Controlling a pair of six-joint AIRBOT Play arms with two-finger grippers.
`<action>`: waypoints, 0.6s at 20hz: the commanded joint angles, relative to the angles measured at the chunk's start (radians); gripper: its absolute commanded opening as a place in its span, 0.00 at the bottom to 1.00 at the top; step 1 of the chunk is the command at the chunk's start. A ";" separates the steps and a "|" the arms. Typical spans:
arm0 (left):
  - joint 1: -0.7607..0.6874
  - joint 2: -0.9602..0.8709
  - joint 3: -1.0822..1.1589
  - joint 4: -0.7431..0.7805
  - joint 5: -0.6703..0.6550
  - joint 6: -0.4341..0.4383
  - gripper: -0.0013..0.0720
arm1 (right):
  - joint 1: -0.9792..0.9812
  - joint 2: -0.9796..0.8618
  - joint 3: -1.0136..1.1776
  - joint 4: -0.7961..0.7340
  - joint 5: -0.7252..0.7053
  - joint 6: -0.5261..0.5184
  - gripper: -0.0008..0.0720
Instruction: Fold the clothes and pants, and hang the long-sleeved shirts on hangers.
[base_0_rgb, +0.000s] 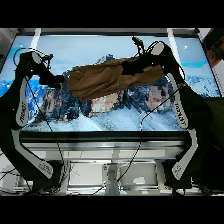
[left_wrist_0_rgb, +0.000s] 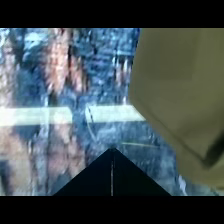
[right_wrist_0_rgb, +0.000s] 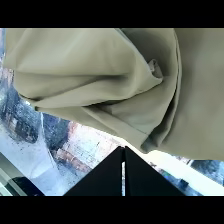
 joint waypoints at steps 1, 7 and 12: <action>-0.029 -0.045 0.000 0.008 0.118 -0.046 0.04 | -0.001 0.000 0.000 -0.003 -0.014 -0.014 0.04; -0.086 -0.084 0.000 0.055 0.196 -0.068 0.04 | 0.000 0.000 0.000 -0.003 -0.015 -0.023 0.04; -0.114 -0.043 0.001 0.023 0.312 -0.051 0.04 | 0.000 0.000 0.000 -0.007 -0.023 -0.024 0.04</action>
